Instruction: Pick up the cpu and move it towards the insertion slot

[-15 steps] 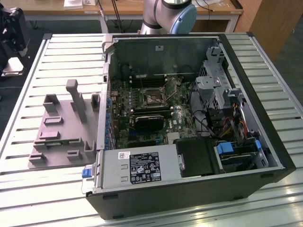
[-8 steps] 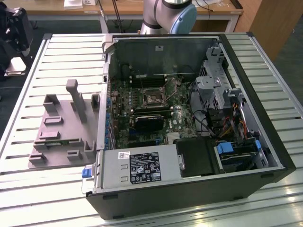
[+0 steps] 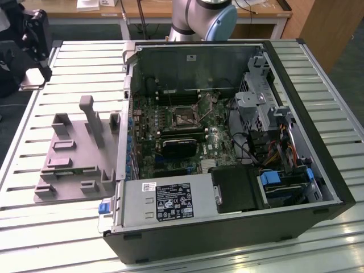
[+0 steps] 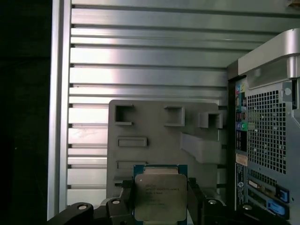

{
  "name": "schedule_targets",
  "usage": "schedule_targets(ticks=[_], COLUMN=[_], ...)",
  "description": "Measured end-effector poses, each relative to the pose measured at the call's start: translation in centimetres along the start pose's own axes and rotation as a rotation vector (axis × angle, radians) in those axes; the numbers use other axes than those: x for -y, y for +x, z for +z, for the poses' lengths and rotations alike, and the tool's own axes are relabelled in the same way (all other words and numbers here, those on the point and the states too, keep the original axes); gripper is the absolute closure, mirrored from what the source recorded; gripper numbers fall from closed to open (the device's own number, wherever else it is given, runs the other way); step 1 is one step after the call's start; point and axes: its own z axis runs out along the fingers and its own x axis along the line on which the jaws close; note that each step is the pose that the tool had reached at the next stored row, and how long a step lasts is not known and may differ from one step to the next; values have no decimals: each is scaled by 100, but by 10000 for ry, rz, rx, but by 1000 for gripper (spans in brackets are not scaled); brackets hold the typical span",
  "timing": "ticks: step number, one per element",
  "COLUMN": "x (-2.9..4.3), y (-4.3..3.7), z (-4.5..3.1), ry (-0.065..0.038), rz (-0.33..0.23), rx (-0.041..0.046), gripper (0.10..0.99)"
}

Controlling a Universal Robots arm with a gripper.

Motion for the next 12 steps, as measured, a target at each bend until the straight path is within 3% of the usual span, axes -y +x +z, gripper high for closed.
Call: schedule_targets(ticks=[12], x=[-2], y=[-500], z=[26], ry=[0], rz=[3], rx=[-87], gripper=[549])
